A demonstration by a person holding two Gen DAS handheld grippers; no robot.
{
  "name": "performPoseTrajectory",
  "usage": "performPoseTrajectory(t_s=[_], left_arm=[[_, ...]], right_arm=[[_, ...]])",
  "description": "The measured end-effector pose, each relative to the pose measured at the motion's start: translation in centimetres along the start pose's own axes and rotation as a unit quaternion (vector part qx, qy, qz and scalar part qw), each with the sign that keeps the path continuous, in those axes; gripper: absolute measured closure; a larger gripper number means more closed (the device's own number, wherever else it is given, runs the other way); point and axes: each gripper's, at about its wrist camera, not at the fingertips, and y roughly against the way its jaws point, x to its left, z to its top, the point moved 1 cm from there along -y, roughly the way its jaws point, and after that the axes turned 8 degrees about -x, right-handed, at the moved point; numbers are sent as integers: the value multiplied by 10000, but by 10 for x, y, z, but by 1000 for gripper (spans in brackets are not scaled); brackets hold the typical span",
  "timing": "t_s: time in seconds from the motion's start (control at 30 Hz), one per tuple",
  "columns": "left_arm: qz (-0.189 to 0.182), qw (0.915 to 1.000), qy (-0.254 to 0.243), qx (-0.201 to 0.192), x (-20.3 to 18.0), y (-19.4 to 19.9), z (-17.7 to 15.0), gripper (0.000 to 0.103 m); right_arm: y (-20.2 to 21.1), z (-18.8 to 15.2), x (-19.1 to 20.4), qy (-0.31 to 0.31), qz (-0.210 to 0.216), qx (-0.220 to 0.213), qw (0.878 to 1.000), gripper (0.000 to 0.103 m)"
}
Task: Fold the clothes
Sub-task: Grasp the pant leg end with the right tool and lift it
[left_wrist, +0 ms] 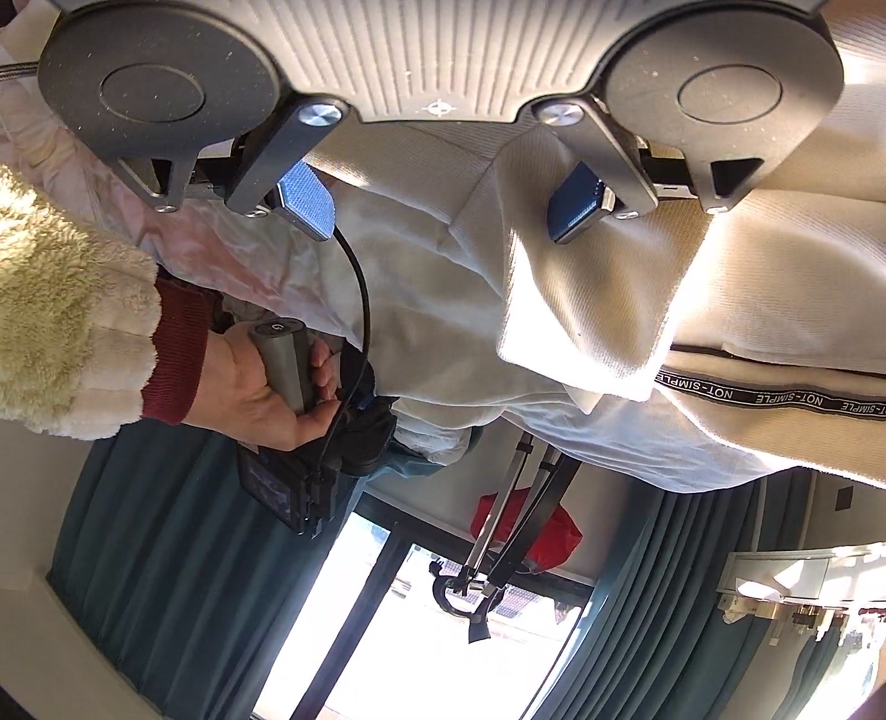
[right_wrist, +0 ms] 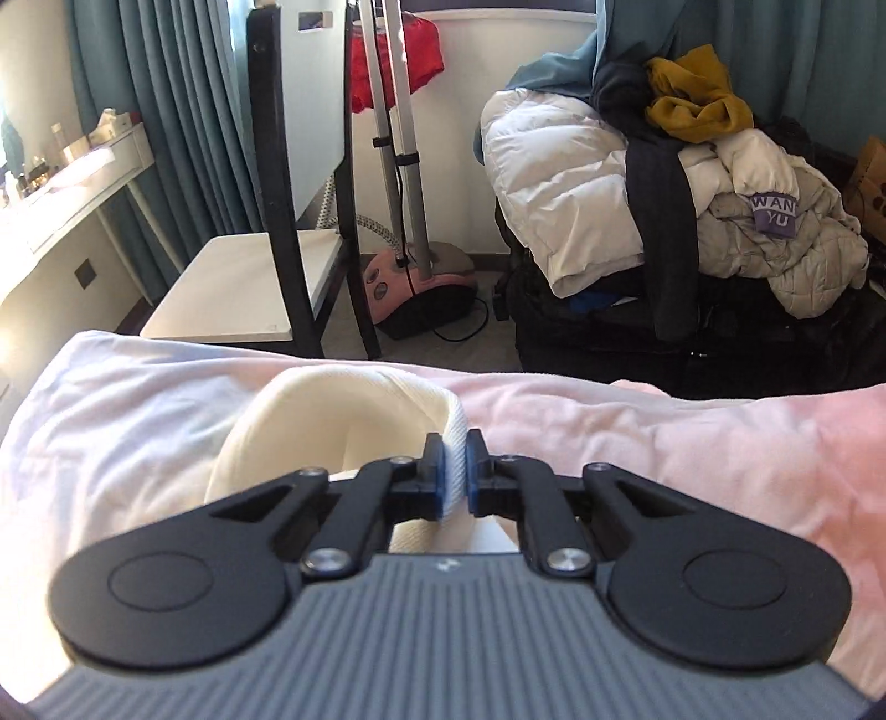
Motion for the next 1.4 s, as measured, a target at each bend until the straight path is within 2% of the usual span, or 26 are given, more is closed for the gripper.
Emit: performPoseTrajectory(t_s=[0.2,0.33,0.47,0.6,0.73,0.83,1.0,1.07,1.13,1.2,1.3,1.37,1.4], left_arm=[[-238,9989,382,-113,3,15,6,18],[-489,9972,425,-386,-5,33,13,18],[-780,9951,377,-483,-18,48,12,18],[-894,9948,162,-456,-36,57,5,18],[-943,9950,-29,-324,-51,61,-5,18],[-926,9956,-59,-151,-56,57,-14,18],[-793,9964,-297,-39,-58,50,-25,18],[-721,9971,-237,29,-55,44,-27,18],[-669,9977,-48,78,-49,40,-27,18],[-654,9978,91,64,-45,37,-26,18],[-577,9982,123,37,-41,32,-24,18],[-536,9985,54,57,-41,30,-25,18],[-537,9985,26,68,-41,29,-25,18]], right_arm=[[106,11,-34,-343,229,-580,9975,94],[186,-9,-87,-903,189,-1015,9905,94],[256,-60,-161,-1730,-173,-1292,9763,94],[294,-150,-230,-2944,-431,-1055,9488,94],[294,-236,-271,-3635,-722,-534,9273,95],[294,-275,-285,-4178,-551,-326,9063,94],[308,-264,-294,-4237,-446,-947,8997,91],[307,-260,-298,-4226,-451,-1062,8989,79],[296,-260,-302,-4267,-523,-978,8976,49],[284,-261,-307,-4335,-576,-886,8949,39],[263,-263,-317,-4379,-565,-763,8940,39],[247,-258,-320,-4212,-480,-752,9026,40],[241,-255,-321,-4124,-520,-774,9062,50]])
